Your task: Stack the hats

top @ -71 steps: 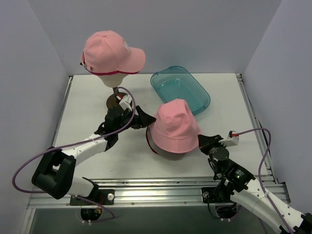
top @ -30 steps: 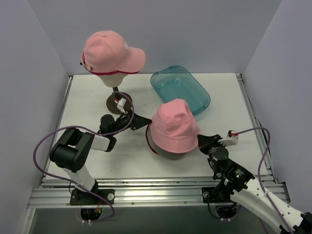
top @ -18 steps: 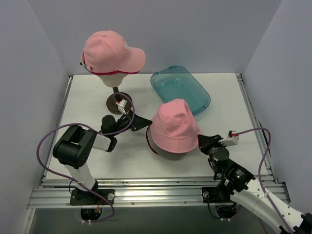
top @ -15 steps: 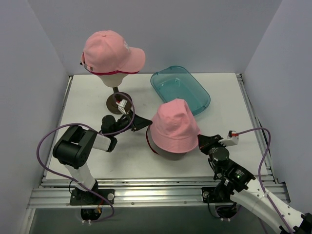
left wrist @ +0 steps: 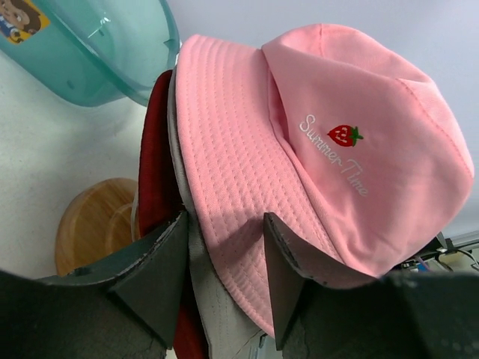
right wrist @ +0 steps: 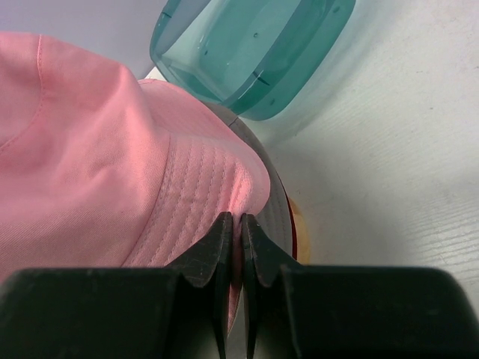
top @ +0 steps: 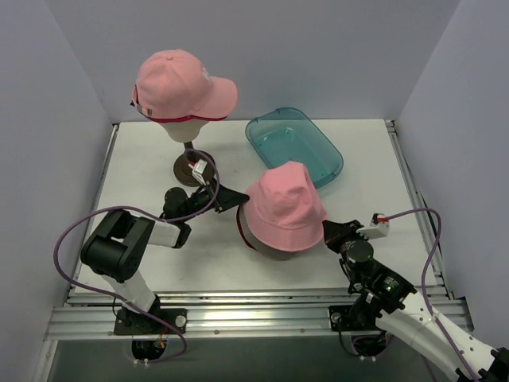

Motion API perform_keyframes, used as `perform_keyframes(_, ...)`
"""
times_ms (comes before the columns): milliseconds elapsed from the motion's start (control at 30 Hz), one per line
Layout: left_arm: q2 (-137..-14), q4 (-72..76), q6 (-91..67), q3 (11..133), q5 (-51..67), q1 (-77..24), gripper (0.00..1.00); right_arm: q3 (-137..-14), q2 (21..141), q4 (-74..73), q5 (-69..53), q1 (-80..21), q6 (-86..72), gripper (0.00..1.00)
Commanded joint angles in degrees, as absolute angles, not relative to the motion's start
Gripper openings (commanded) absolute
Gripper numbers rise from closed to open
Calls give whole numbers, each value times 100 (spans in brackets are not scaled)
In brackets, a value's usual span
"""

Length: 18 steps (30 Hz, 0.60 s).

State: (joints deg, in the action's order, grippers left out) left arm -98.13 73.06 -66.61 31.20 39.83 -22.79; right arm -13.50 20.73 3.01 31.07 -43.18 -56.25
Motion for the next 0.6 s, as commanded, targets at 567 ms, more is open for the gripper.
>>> perform_keyframes(567, -8720, 6330, -5608, 3348, 3982, -2329, 34, -1696, 2513, 545, 2945, -4324, -5010, 0)
